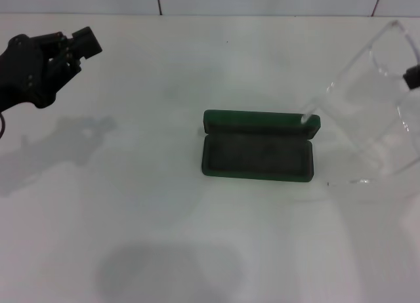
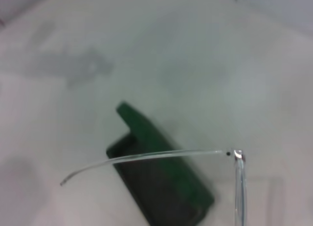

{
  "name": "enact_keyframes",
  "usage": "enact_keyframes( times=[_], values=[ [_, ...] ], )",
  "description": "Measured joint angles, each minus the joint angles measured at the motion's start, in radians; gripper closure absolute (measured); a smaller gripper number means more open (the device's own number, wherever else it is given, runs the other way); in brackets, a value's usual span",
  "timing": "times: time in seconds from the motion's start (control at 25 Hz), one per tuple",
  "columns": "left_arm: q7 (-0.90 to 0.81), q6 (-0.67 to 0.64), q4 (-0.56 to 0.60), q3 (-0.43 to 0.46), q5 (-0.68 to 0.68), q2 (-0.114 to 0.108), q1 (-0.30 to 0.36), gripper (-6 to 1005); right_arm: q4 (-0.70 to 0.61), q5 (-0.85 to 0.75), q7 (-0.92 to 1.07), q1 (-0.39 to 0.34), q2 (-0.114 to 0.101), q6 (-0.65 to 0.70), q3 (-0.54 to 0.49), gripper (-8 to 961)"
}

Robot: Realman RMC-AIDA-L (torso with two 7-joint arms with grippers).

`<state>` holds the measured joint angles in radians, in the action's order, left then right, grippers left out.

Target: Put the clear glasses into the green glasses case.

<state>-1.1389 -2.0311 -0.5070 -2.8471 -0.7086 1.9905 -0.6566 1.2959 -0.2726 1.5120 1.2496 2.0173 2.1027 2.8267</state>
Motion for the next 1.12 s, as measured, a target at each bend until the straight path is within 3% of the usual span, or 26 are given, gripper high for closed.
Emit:
enact_keyframes(
  times=[0.2, 0.4, 0.72, 1.12],
  values=[
    [-0.027, -0.006, 0.067, 0.000, 0.006, -0.020, -0.032, 930, 0.040, 0.184, -0.012, -0.058, 0.003, 0.045, 0.000, 867],
    [-0.044, -0.007, 0.135, 0.000, 0.021, -0.044, -0.070, 930, -0.013, 0.356, -0.014, -0.113, 0.007, 0.045, 0.000, 870],
    [-0.067, -0.006, 0.171, 0.000, 0.016, -0.054, -0.109, 930, -0.228, 0.565, -0.027, -0.161, 0.001, 0.041, -0.001, 880],
    [-0.064, -0.006, 0.245, 0.000, 0.016, -0.070, -0.156, 930, -0.491, 0.608, -0.091, -0.161, 0.002, -0.068, -0.003, 887]
  ],
)
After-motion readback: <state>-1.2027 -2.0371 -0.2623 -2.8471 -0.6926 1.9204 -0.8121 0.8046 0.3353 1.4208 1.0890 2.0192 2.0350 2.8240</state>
